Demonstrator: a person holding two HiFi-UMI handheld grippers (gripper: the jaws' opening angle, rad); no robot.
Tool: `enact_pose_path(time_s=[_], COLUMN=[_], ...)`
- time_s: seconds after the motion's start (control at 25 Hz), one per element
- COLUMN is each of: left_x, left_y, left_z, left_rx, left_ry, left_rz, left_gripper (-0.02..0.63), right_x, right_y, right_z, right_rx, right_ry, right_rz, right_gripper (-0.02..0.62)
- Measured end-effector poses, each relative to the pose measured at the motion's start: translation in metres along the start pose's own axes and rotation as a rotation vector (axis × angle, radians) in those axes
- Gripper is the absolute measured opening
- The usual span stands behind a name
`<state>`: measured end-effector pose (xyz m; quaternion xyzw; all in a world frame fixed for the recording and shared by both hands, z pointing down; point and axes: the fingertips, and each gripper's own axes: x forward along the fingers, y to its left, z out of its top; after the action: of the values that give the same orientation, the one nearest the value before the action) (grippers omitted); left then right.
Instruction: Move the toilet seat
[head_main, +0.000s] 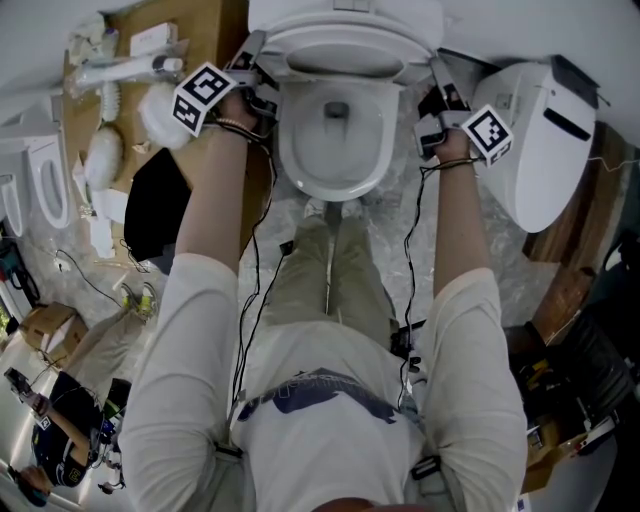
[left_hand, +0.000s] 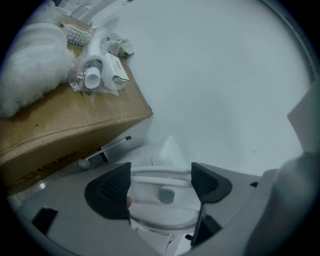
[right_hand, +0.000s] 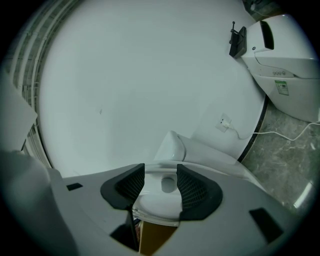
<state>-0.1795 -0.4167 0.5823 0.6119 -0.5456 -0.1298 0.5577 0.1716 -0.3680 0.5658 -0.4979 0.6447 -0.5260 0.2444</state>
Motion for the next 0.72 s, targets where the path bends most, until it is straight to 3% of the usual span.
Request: enact_pose_path(time_s=[0.48, 0.6, 0.72], left_x=[0.0037, 0.0019, -0.0037], left_y=[0.0001, -0.0015, -0.0053], left_z=[0.0058, 0.0088, 0.0102], left_rx=[0.041, 0.091, 0.177], left_ry=[0.001, -0.006, -0.001], left_rz=[-0.018, -0.011, 0.005], left_gripper=[0.368, 0.368, 0.367], right_x=[0.0091, 0.0093, 0.0059], right_y=[-0.0025, 0.0002, 0.0018], right_z=[0.0059, 0.0064, 0.0095], right_rx=[0.007, -0.031, -0.075], right_ry=[-0.06, -0.067, -0.098], right_rz=[-0.005, -0.006, -0.078], right_gripper=[0.201, 0.209, 0.246])
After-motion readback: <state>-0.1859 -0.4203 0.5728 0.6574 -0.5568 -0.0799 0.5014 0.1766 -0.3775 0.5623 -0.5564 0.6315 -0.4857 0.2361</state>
